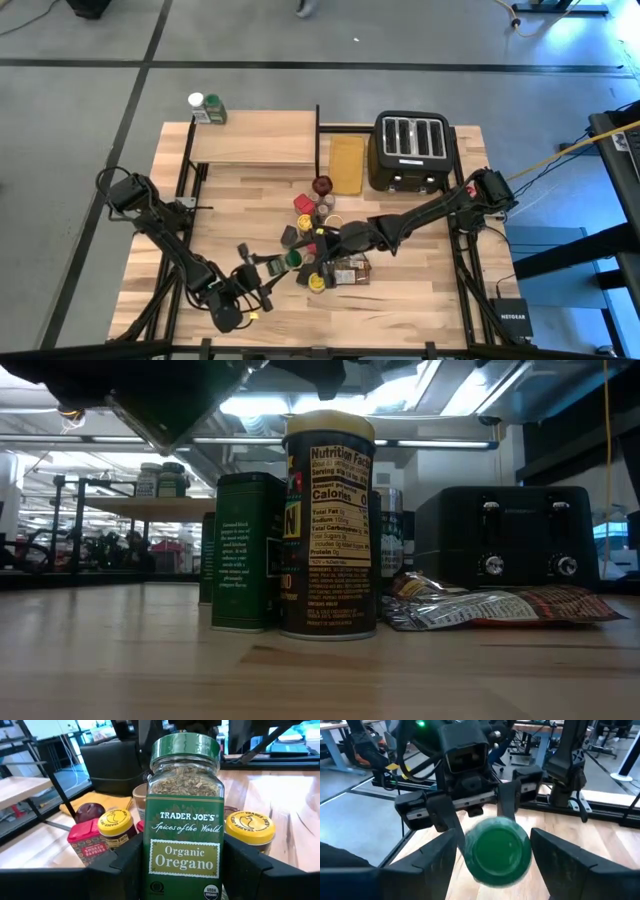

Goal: Shelf spices
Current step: Put the green seasoning bottle aligned with the other green seasoning can on the shelf

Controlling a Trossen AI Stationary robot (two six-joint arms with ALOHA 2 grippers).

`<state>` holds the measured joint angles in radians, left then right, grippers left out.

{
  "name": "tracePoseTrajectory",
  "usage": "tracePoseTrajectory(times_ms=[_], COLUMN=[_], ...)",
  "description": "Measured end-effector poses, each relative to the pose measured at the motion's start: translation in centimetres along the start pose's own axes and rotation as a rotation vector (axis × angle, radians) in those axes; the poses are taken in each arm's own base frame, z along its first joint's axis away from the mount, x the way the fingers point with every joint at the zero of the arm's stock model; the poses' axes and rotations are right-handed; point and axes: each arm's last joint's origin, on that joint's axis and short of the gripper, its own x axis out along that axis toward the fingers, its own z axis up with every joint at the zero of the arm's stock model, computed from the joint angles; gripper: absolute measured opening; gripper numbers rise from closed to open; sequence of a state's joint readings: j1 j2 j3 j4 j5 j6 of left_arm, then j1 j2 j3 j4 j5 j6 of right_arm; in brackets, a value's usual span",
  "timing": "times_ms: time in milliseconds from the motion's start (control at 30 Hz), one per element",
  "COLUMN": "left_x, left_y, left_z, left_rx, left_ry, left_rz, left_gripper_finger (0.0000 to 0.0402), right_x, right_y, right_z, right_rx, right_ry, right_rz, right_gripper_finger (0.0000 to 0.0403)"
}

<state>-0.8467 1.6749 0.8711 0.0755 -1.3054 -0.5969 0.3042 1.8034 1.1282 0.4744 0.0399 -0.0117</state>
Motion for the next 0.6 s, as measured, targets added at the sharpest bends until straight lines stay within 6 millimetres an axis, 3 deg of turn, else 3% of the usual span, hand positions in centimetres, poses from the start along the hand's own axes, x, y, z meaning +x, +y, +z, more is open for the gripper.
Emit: tracePoseTrajectory(times_ms=[233,433,600], left_x=[0.91,0.98,0.97], left_y=[0.19,-0.08,-0.07], left_z=[0.12,0.64,0.62], left_rx=[-0.001,0.019,0.019], left_ry=[0.02,-0.002,-0.002], left_rz=[0.001,-0.005,-0.003], left_gripper_finger=[0.0195,0.0195,0.0196], right_x=[0.23,0.38,0.39], right_y=[0.1,0.1,0.11], right_z=[-0.48,-0.82,-0.77], right_rx=[-0.046,-0.065,-0.074], right_ry=[0.018,0.033,0.028], right_rz=[0.006,-0.01,-0.005], right_gripper_finger=[0.0256,0.0212,0.0209])
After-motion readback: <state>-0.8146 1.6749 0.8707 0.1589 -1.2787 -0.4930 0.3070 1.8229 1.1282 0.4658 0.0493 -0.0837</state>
